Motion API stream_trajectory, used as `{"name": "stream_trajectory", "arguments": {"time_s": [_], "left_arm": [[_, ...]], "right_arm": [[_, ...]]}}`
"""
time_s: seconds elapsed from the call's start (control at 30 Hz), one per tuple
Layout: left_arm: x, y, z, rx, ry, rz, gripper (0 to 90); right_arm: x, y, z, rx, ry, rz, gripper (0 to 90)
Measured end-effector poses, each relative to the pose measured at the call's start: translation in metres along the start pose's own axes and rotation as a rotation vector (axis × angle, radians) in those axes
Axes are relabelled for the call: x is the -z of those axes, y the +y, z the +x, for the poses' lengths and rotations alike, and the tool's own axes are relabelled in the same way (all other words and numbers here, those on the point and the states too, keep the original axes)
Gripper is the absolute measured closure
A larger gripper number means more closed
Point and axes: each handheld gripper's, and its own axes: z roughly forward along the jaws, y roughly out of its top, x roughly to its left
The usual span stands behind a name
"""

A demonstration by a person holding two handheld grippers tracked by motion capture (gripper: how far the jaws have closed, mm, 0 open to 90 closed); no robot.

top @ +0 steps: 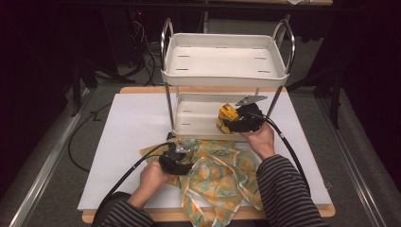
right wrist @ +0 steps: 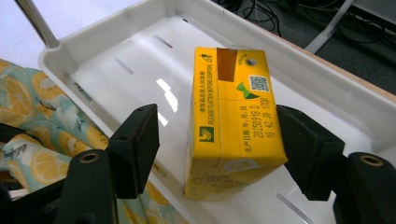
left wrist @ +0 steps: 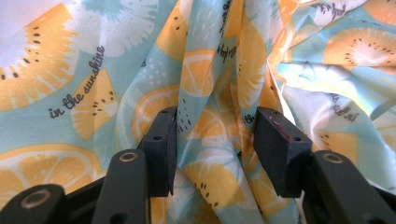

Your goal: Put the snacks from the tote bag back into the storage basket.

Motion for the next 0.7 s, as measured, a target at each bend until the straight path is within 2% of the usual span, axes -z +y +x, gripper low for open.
{"name": "stream_trajectory", "arguments": {"time_s": [0.4,0.7], "left_arm": [[0.0,0.0,0.0,0.002,-0.001,-0.001,51.1],[0.0,0.0,0.0,0.004,0.0,0.001,51.1]], "right_arm": [[0.008,0.0,0.002,0.002,0.0,-0.014,33.7],[0.015,0.0,0.002,0.003,0.006,-0.036,37.3]]}}
